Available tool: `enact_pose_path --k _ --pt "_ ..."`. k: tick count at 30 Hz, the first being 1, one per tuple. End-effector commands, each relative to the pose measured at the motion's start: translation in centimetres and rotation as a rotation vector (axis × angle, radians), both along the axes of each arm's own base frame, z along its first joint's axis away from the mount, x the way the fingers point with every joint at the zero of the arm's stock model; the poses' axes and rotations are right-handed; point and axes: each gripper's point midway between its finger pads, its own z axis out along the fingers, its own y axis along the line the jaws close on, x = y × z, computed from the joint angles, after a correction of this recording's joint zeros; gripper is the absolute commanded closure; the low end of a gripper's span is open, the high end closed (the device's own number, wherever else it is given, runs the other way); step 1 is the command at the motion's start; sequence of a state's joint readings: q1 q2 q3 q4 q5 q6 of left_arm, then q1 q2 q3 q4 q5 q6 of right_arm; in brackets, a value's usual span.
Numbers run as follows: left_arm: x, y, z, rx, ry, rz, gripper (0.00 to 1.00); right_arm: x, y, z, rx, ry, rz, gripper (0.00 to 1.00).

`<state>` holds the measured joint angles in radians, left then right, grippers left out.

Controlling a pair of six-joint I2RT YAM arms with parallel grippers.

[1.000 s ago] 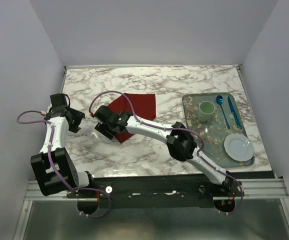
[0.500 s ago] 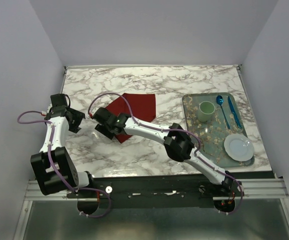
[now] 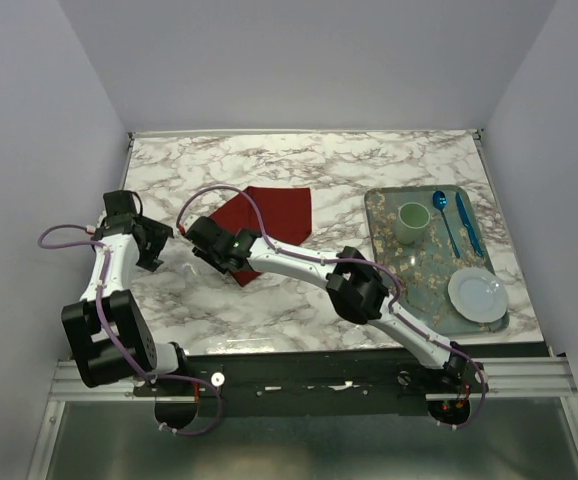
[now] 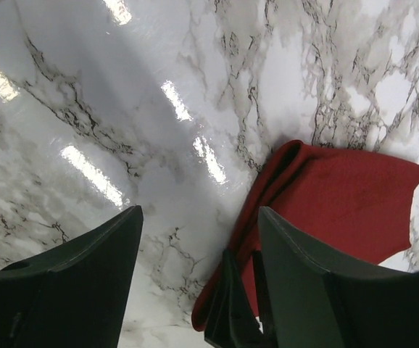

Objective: Fold the napkin, place the utensils inside, and roll it up
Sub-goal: Roll the napkin with the utensil

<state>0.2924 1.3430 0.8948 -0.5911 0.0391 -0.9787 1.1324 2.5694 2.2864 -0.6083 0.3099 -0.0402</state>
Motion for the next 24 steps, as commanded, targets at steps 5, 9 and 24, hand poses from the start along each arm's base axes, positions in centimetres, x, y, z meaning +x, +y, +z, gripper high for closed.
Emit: enact_pose_path --k 5,9,24 --pt "1.2 -1.7 -1.9 -0.063 -0.03 -0.137 0.19 -0.2 -1.6 -2.3 -0.03 0.032 -0.04 0.75" --pt "1.6 -2.9 -2.8 -0.117 -0.041 -0.198 0.16 -0.1 -1.6 -1.9 0.014 0.068 -0.054 0.86" --pt "3.0 -6.9 -3.2 -0.252 -0.221 -0.319 0.04 -1.4 -1.8 1.1 0.309 0.402 -0.03 0.99"
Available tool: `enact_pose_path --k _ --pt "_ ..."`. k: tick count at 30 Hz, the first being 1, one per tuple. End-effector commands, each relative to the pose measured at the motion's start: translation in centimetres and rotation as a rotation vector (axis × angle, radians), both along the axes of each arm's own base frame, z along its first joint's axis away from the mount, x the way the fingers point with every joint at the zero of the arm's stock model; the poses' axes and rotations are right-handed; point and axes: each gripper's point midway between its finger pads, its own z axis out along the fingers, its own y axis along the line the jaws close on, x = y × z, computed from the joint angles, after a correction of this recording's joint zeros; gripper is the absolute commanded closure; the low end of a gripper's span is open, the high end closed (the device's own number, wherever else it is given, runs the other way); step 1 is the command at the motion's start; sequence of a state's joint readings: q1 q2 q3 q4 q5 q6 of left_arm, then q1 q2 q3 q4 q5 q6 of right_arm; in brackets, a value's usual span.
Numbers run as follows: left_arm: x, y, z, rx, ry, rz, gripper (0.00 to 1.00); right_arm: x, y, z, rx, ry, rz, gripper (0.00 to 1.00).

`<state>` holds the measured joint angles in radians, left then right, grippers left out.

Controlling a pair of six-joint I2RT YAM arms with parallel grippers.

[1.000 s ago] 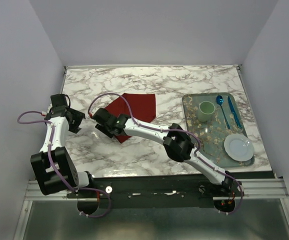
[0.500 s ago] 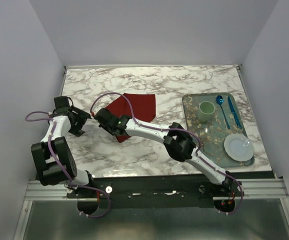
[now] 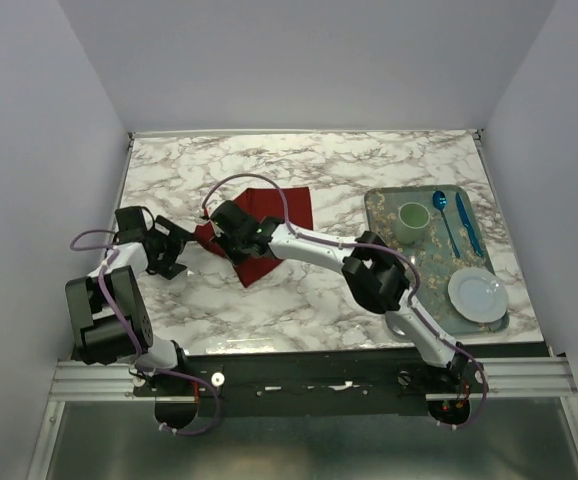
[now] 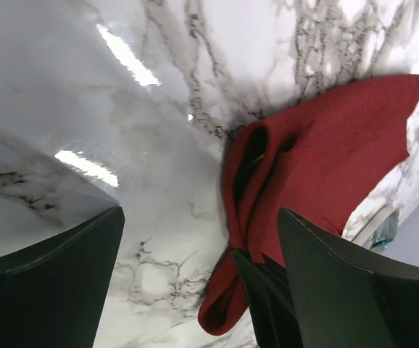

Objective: Fold the napkin, place the utensils inside, and roll it up
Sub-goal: Roll the napkin with the utensil

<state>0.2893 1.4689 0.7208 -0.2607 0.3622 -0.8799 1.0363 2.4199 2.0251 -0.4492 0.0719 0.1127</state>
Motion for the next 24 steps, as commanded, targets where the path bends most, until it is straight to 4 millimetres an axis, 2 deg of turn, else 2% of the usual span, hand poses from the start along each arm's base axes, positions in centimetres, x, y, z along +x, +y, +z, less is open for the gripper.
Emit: enact_pose_path --k 1,7,13,14,19,20,23,24 --pt "1.7 -2.3 1.1 -0.079 -0.097 -0.058 0.04 -1.7 -0.1 0.6 0.138 0.205 0.033 1.0" --pt "1.7 -4.4 -0.2 -0.093 -0.049 -0.08 0.04 -1.4 -0.4 1.0 0.226 0.304 0.035 0.99" --pt "1.5 -5.0 -2.1 -0.081 0.031 -0.058 0.12 -0.9 -1.1 0.9 0.268 0.357 0.034 0.99" --pt "2.0 -5.3 -2.1 -0.077 0.025 -0.067 0.16 -0.9 -1.2 0.8 0.27 0.364 0.03 0.99" --pt "2.3 -5.6 -2.8 -0.065 0.039 -0.074 0.25 -0.9 -1.2 0.8 0.279 0.375 0.04 0.99" --pt "2.4 -5.6 -2.9 -0.06 0.034 -0.077 0.34 -1.0 -1.2 0.8 0.278 0.376 0.041 0.99" --pt "2.3 -5.5 -3.2 -0.052 0.027 -0.072 0.49 -0.9 -1.3 0.7 0.272 0.369 0.044 0.99" --pt "2.3 -5.3 -3.3 -0.047 0.026 -0.068 0.5 -0.8 -1.5 0.7 0.267 0.359 0.038 0.99"
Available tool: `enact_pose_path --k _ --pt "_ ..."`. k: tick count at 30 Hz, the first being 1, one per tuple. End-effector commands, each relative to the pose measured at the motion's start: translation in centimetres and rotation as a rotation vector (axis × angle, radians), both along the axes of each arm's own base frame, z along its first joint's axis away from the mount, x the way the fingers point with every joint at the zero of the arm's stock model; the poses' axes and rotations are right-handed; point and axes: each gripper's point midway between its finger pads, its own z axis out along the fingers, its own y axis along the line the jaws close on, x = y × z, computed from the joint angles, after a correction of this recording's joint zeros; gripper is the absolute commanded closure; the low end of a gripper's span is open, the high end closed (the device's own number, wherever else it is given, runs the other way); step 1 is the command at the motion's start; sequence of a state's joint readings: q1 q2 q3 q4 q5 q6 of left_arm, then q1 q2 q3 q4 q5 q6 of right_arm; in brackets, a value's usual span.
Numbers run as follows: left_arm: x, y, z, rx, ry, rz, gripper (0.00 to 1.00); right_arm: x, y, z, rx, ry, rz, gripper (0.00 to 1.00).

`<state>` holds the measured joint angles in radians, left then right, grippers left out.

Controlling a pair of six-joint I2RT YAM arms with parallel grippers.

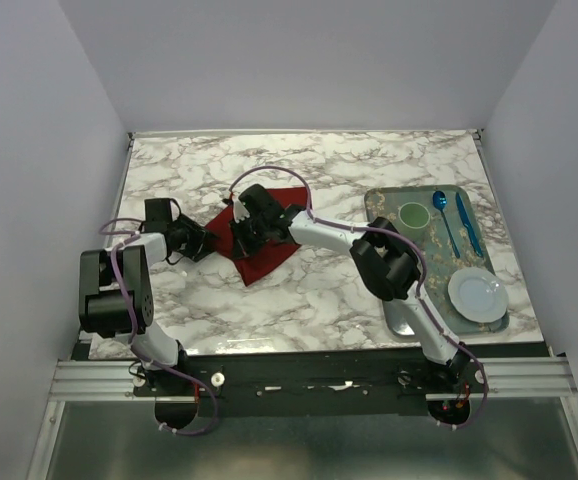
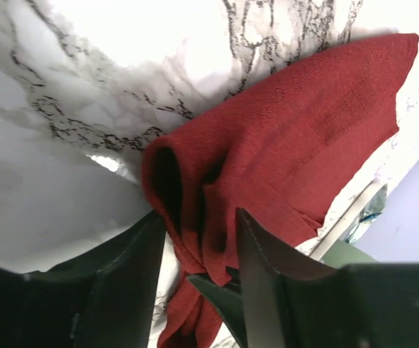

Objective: Fold the napkin, place the utensils inside, and roll it up
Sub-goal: Roll the napkin with the utensil

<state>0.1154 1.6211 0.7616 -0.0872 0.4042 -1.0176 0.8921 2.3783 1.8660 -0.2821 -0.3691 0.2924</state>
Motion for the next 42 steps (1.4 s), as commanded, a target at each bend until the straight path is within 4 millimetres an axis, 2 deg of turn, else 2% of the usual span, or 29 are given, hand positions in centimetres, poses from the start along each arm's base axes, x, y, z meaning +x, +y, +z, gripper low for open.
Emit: enact_pose_path --k 1,4,5,7,8,13,14,18,25,26,27,33,39,42 --pt "-1.2 0.8 -2.3 0.064 0.052 0.016 0.51 -0.5 -0.6 0.7 -0.006 0.0 0.013 0.99" --pt "-1.3 1.1 -2.7 0.092 0.056 0.005 0.6 -0.3 -0.9 0.9 -0.021 -0.02 0.01 0.99" --pt "-1.3 1.1 -2.9 0.099 0.054 -0.005 0.66 -0.2 -0.9 1.1 -0.023 -0.031 0.015 0.98" --pt "-1.4 1.0 -3.0 0.092 0.058 -0.012 0.7 -0.1 -1.0 1.2 -0.037 -0.045 0.015 0.94" --pt "-1.6 0.9 -3.2 0.088 0.062 -0.017 0.76 -0.1 -1.1 1.2 -0.048 -0.06 0.022 0.92" --pt "-1.5 0.8 -3.0 0.089 0.059 -0.035 0.9 -0.1 -0.8 1.9 -0.118 -0.155 0.022 0.72" --pt "-1.6 0.8 -3.0 0.088 0.065 -0.036 0.99 -0.1 -0.8 2.2 -0.124 -0.17 0.02 0.7" --pt "-1.6 0.6 -2.6 0.082 0.073 -0.051 1.0 -0.2 -0.8 3.1 -0.182 -0.272 0.011 0.53" --pt "-1.3 0.3 -1.9 0.066 0.079 -0.062 1.0 -0.5 -1.4 4.4 -0.287 -0.439 -0.017 0.34" --pt "-1.5 0.3 -1.9 0.06 0.087 -0.059 1.0 -0.6 -1.3 4.3 -0.298 -0.454 -0.015 0.03" --pt "-1.4 0.2 -1.6 0.052 0.085 -0.056 1.0 -0.8 -1.2 4.2 -0.318 -0.48 -0.015 0.0" --pt "-1.7 -0.4 -0.9 0.011 0.113 -0.055 1.0 -1.1 -0.6 3.8 -0.352 -0.555 -0.045 0.04" --pt "-1.9 -0.3 -0.3 0.008 0.12 -0.058 1.0 -0.1 -0.5 2.8 -0.388 -0.658 -0.072 0.15" --pt "-1.8 -0.5 -0.2 0.001 0.123 -0.062 1.0 -0.4 -0.4 2.2 -0.389 -0.666 -0.061 0.21"
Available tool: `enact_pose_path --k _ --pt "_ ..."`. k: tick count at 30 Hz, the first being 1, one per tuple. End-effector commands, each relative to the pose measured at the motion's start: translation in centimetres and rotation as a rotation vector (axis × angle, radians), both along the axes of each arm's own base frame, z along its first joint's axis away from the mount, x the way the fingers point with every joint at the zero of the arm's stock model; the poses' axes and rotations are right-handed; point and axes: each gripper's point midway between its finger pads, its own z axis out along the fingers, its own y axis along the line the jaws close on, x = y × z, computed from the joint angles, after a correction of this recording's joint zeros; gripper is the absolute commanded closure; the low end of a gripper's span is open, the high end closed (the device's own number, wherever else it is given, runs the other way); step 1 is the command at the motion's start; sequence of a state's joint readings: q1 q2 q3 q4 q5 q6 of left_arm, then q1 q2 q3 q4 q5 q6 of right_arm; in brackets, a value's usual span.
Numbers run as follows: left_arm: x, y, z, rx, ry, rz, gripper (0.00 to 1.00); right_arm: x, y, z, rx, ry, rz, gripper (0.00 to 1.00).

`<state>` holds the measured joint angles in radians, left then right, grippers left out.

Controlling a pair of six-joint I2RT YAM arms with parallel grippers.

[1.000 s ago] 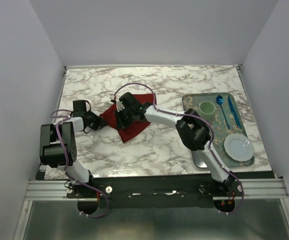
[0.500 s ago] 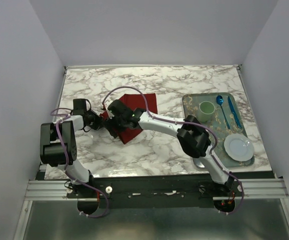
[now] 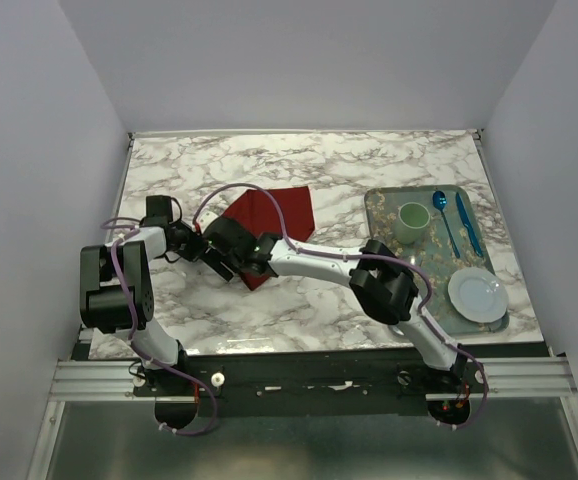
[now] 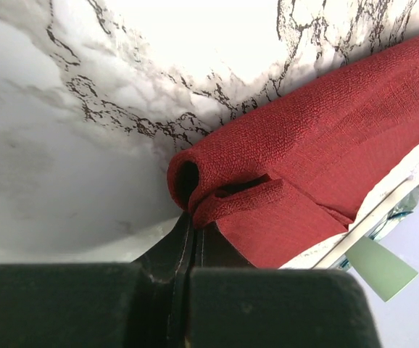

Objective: Fold the napkin, place the utensils inside, and roll it up
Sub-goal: Roll the napkin with the utensil

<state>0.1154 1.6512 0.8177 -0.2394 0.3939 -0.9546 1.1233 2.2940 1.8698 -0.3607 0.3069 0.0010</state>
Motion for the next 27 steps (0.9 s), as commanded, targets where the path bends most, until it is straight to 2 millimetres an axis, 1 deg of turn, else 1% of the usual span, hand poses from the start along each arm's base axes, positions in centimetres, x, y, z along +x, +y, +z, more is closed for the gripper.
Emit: enact_pose_path --k 1,2,3,5,6,9,10,13,14,15,17,20,21,23,24,26,27 --pt "-0.3 -0.6 0.7 -0.029 0.025 -0.016 1.0 0.7 -0.1 -1.1 -0.032 -0.083 -0.012 0.22" --pt "-0.4 -0.6 0.6 -0.028 0.031 -0.015 1.0 0.5 -0.3 -1.6 -0.04 -0.075 -0.011 0.23" --pt "-0.4 -0.5 0.5 -0.025 0.034 -0.012 1.0 0.3 -0.4 -1.8 -0.042 -0.069 -0.012 0.25" --pt "-0.4 -0.4 0.5 -0.024 0.037 -0.011 1.0 -0.1 -0.6 -2.2 -0.045 -0.062 -0.016 0.26" --pt "-0.4 -0.3 0.5 -0.024 0.037 -0.009 1.0 -0.5 -0.9 -2.8 -0.049 -0.046 -0.008 0.26" --pt "-0.3 -0.3 0.4 -0.024 0.041 -0.008 1.0 -1.3 -0.9 -3.4 -0.046 -0.021 0.001 0.24" --pt "-0.3 -0.2 0.4 -0.023 0.041 -0.005 1.0 -1.5 -1.2 -3.6 -0.053 -0.017 0.0 0.24" --pt "-0.1 -0.1 0.5 -0.022 0.042 -0.004 1.0 -2.3 -1.6 -3.9 -0.049 0.005 -0.009 0.24" --pt "-0.1 0.0 0.5 -0.019 0.047 -0.002 1.0 -2.3 -1.7 -4.0 -0.051 0.005 -0.012 0.25" --pt "0.1 0.1 0.6 -0.018 0.044 0.0 1.0 -2.2 -1.9 -4.2 -0.054 0.003 -0.022 0.28" --pt "0.1 0.3 0.7 -0.011 0.047 0.001 1.0 -1.9 -2.8 -4.5 -0.081 -0.016 -0.048 0.31" --pt "0.1 0.4 0.5 -0.003 0.056 -0.001 1.0 -1.6 -3.8 -4.6 -0.111 -0.04 -0.068 0.4" --pt "0.1 0.5 0.6 0.0 0.054 -0.001 1.0 -1.7 -3.9 -4.5 -0.113 -0.042 -0.067 0.46" --pt "0.1 0.6 0.3 0.0 0.062 0.001 1.0 -2.0 -3.8 -4.5 -0.105 -0.028 -0.055 0.55" --pt "0.0 0.7 0.2 0.003 0.063 0.001 1.0 -2.1 -3.6 -4.3 -0.098 -0.025 -0.05 0.62" --pt "0.1 0.7 0.1 0.007 0.064 -0.002 1.0 -2.4 -3.2 -4.3 -0.081 0.0 -0.03 0.67" --pt "0.1 0.8 0.0 0.014 0.063 -0.005 1.0 -2.5 -2.9 -3.9 -0.063 0.011 -0.022 0.76"
